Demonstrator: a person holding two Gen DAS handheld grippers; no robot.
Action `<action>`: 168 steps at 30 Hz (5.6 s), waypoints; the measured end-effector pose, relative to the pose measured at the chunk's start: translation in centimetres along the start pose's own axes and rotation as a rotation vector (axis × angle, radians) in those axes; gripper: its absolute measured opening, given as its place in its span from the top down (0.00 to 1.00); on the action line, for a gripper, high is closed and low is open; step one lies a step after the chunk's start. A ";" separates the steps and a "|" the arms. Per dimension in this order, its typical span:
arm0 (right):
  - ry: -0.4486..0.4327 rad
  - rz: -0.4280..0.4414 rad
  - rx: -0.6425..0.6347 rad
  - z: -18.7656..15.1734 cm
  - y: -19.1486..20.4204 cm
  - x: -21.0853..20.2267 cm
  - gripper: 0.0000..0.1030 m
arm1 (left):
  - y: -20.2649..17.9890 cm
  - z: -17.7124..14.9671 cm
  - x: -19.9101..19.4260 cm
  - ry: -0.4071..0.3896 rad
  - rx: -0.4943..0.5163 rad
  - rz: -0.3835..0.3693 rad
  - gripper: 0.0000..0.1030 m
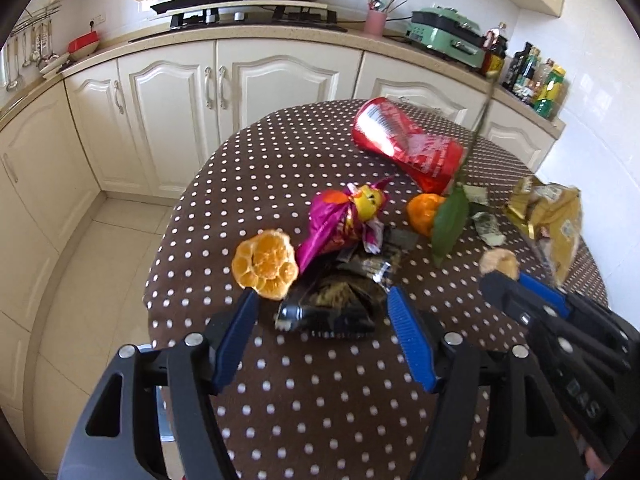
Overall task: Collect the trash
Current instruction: 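Grasp the dark snack wrapper with the left tool while the right tool grasps the bread piece, then carry both held items over the blue bucket and open both tools, then return both open tools to the table, then grasp the pink candy bag with the right tool while the left tool grasps the dried orange slice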
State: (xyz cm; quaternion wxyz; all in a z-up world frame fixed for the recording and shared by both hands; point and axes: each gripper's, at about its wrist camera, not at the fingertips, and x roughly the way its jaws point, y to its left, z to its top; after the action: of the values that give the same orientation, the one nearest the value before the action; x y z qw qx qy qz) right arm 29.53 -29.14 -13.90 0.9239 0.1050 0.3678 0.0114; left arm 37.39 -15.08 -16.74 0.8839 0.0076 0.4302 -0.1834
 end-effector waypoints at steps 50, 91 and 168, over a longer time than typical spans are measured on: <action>0.206 0.289 -0.367 -9.9 30.7 9.8 0.78 | 28.0 -16.0 -7.9 0.014 -0.351 0.195 0.84; 0.344 0.296 -0.374 -13.6 37.0 22.5 0.77 | 38.2 -19.4 -2.4 0.104 -0.505 0.293 0.52; -0.104 -0.012 -0.030 0.2 3.9 -0.7 0.72 | 2.6 0.4 -2.8 -0.074 0.021 0.094 0.35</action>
State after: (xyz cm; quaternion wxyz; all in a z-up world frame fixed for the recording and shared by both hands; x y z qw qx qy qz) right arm 29.35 -25.46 -12.54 0.9433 0.0895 0.3197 0.0060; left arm 36.98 -11.84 -14.73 0.9067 0.0300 0.3943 -0.1465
